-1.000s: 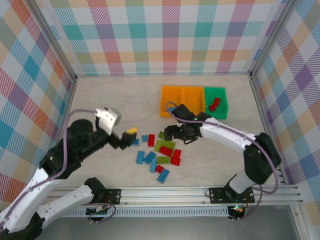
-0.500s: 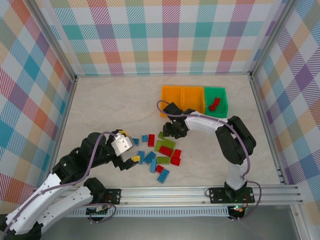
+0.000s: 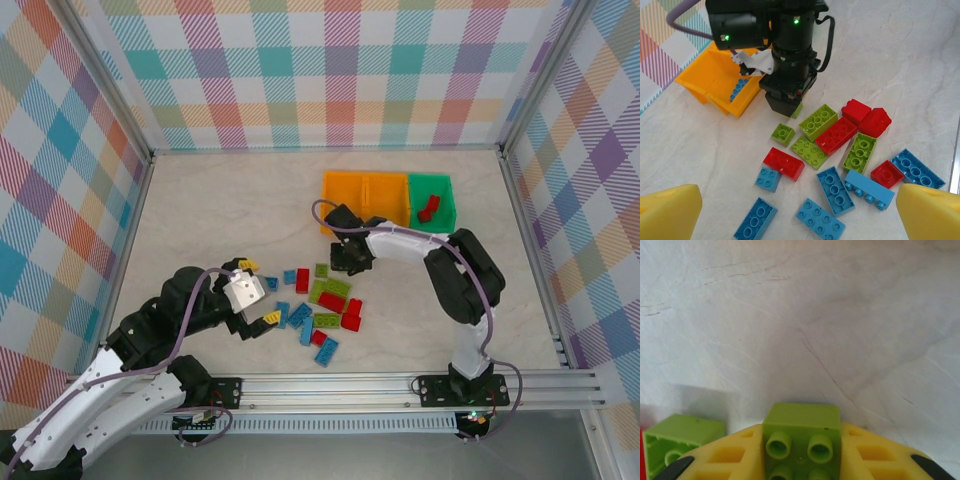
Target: Sort the legos into containers by color
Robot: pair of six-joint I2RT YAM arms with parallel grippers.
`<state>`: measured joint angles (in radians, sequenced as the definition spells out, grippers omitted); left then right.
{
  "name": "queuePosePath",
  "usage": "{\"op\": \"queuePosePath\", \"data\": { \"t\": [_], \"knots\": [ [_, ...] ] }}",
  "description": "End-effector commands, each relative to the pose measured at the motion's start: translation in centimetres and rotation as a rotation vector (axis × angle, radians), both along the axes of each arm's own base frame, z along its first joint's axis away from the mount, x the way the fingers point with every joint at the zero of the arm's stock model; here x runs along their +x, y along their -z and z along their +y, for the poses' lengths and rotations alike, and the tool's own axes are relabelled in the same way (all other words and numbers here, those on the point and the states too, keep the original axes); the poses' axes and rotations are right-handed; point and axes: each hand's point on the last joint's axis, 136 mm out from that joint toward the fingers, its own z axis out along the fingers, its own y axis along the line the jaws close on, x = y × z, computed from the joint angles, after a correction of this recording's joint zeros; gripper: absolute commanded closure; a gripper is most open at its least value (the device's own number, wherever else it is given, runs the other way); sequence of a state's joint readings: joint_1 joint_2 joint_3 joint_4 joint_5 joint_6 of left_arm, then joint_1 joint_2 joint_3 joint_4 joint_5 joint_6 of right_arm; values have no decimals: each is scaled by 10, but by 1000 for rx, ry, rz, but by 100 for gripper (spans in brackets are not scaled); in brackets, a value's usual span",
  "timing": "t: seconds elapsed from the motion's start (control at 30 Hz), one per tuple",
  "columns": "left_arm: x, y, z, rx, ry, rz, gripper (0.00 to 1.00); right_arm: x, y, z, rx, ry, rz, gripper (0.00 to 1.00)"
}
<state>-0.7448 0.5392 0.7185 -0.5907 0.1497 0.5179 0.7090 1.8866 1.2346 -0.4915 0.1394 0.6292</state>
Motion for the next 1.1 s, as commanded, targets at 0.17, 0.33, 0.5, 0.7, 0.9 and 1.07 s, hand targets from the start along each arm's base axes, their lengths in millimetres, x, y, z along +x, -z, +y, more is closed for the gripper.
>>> {"op": "queuePosePath", "data": {
  "t": [0.17,0.33,0.5,0.7,0.9,1.07],
  "knots": [
    [0,0,-6,-18,37,-25,0,36,-106,-65,65,142,-348,68],
    [2,5,-5,-16,27,-19,0,90,-125,-105,65,202,-386,69],
    [3,7,-2,-19,9,-19,0,142,-117,-121,13,228,-369,70],
    [4,8,0,-28,-6,-22,0,177,-80,-112,-4,219,-269,64],
    [4,6,-1,-40,-5,-23,0,181,-75,-119,-46,259,-246,53],
    [4,5,-1,-49,-4,-28,0,168,-103,-124,-33,253,-284,47]
  ]
}}
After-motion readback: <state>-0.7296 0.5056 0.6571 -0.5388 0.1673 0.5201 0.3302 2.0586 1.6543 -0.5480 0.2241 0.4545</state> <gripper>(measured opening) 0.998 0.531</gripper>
